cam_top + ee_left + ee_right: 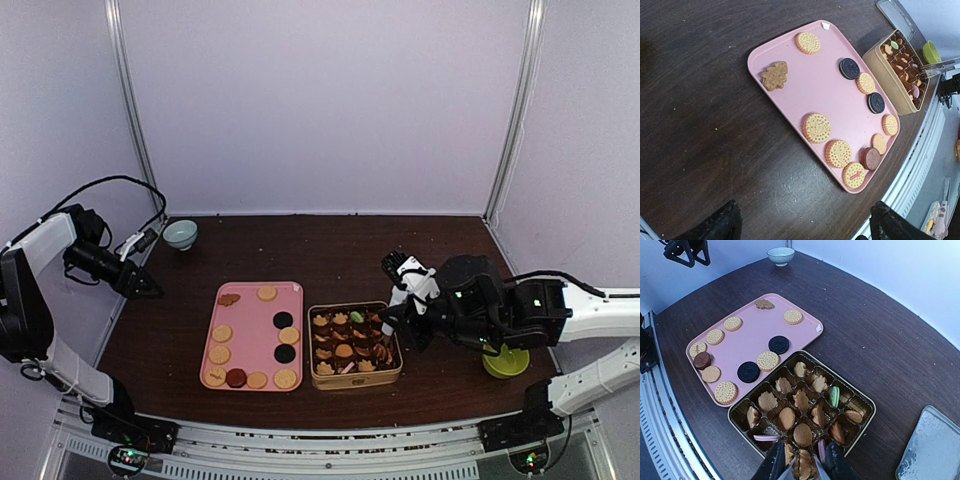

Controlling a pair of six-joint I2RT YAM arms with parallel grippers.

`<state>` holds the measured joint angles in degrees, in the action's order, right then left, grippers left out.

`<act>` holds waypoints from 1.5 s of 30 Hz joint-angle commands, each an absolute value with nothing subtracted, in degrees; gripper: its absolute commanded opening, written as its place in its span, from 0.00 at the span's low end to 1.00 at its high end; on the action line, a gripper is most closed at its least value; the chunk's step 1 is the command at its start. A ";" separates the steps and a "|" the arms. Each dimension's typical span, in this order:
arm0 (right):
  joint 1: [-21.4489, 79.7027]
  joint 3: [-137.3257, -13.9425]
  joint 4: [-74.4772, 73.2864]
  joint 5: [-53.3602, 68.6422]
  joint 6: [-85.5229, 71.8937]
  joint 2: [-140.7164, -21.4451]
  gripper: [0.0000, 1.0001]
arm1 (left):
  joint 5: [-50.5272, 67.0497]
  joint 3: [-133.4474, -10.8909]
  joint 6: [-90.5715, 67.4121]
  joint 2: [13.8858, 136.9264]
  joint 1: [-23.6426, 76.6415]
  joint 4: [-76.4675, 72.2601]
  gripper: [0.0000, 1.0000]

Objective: Pack the cookies
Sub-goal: Place the fake cookies in the empty pocket of the box, then place the clamp on the plate.

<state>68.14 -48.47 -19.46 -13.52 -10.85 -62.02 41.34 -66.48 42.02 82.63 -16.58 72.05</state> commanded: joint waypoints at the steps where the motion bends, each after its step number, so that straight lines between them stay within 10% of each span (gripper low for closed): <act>1: 68.39 -48.11 -19.28 -14.28 -10.37 -61.52 0.24 | 42.63 -68.36 41.90 82.80 -16.99 72.54 0.92; 26: 68.39 -59.59 -15.10 -14.55 -9.91 -62.85 0.29 | 43.42 -69.52 42.41 84.04 -17.00 72.97 0.92; 45: 65.71 -120.53 -34.20 3.26 -30.63 -122.71 0.22 | 40.14 -67.51 43.24 80.69 -17.01 72.76 0.93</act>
